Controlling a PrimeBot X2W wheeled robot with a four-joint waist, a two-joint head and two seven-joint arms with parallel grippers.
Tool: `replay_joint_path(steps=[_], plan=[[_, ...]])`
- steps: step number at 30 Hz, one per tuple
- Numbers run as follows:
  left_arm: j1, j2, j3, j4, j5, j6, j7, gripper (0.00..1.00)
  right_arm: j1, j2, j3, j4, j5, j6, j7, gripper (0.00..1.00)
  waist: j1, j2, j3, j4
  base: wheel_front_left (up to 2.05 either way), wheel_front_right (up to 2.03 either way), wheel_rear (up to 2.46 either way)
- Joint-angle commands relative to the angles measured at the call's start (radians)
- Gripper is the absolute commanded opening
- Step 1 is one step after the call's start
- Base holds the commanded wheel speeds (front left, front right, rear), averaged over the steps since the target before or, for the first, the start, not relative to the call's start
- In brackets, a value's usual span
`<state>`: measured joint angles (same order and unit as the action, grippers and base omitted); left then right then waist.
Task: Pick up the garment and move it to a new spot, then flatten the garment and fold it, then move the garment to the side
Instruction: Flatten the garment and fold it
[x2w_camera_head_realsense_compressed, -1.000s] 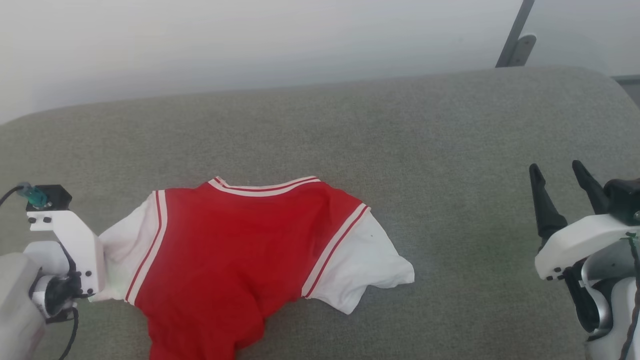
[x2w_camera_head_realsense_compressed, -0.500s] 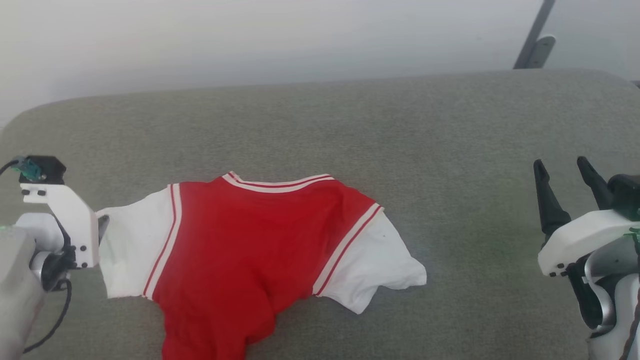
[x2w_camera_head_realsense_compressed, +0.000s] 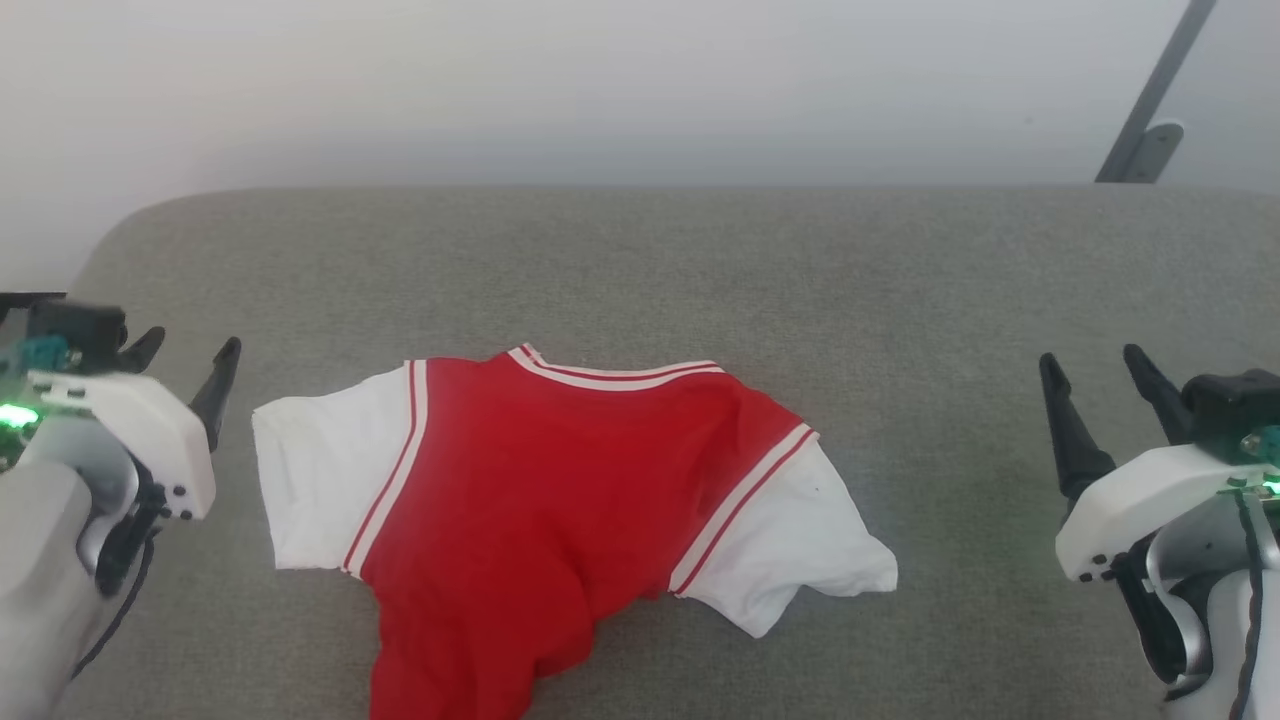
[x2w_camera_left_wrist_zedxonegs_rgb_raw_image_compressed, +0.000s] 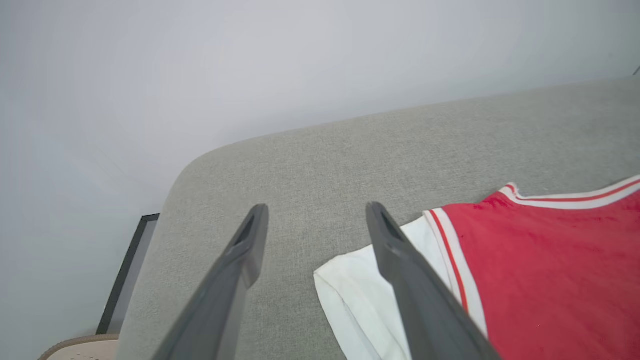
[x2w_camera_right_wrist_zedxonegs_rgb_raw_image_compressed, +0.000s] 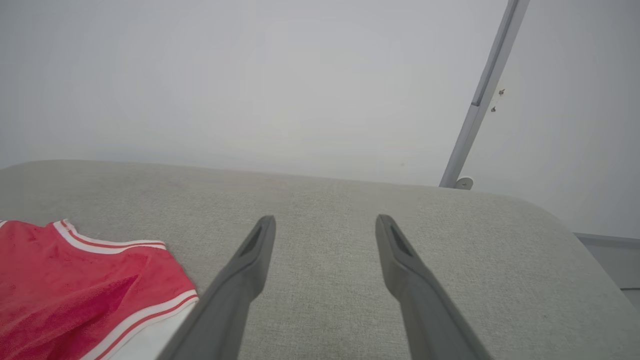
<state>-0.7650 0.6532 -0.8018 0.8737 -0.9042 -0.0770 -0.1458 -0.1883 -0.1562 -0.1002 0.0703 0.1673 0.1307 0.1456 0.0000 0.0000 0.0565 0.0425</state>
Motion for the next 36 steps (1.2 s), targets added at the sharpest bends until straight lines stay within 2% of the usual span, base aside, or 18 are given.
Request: replay_joint_path(steps=[1,4,8,11,16,21,27,36], plan=[[0.021,0.009,0.006,-0.013,0.019,0.01,-0.032,1.0,0.011,0.002,0.001,0.0,0.005,0.0,0.001,1.0,0.0,0.0,-0.007,0.008,0.0,0.0,0.0],[0.075,0.026,0.025,-0.061,0.019,0.036,-0.091,1.0,0.02,0.004,0.006,0.003,0.009,0.0,0.0,1.0,0.0,0.0,-0.016,0.019,0.0,0.0,0.0],[0.164,0.054,0.078,-0.151,0.013,0.081,-0.117,1.0,0.033,0.0,0.021,0.009,0.019,0.0,0.013,1.0,0.0,0.0,-0.026,0.034,0.0,0.0,0.0],[0.236,0.072,0.163,-0.262,0.026,0.132,-0.121,1.0,0.044,-0.007,0.028,0.01,0.03,0.0,0.03,1.0,0.0,0.0,-0.027,0.051,0.0,0.0,0.0],[0.374,0.072,0.288,-0.407,0.06,0.189,-0.12,1.0,0.061,-0.018,0.057,0.017,0.061,0.0,0.08,1.0,0.0,0.0,-0.023,0.075,0.0,0.0,0.0],[0.525,0.036,0.427,-0.544,0.109,0.23,-0.12,1.0,0.079,-0.042,0.099,0.026,0.111,0.0,0.182,1.0,0.0,0.0,-0.012,0.11,0.0,0.0,0.0],[0.633,-0.02,0.553,-0.634,0.178,0.226,-0.12,1.0,0.082,-0.077,0.147,0.033,0.166,0.0,0.322,1.0,0.0,0.0,0.009,0.15,0.0,0.0,0.0],[0.724,-0.145,0.687,-0.689,0.264,0.181,-0.12,1.0,0.069,-0.141,0.209,0.049,0.205,0.0,0.521,1.0,0.0,0.0,0.038,0.21,0.0,0.0,0.0]])
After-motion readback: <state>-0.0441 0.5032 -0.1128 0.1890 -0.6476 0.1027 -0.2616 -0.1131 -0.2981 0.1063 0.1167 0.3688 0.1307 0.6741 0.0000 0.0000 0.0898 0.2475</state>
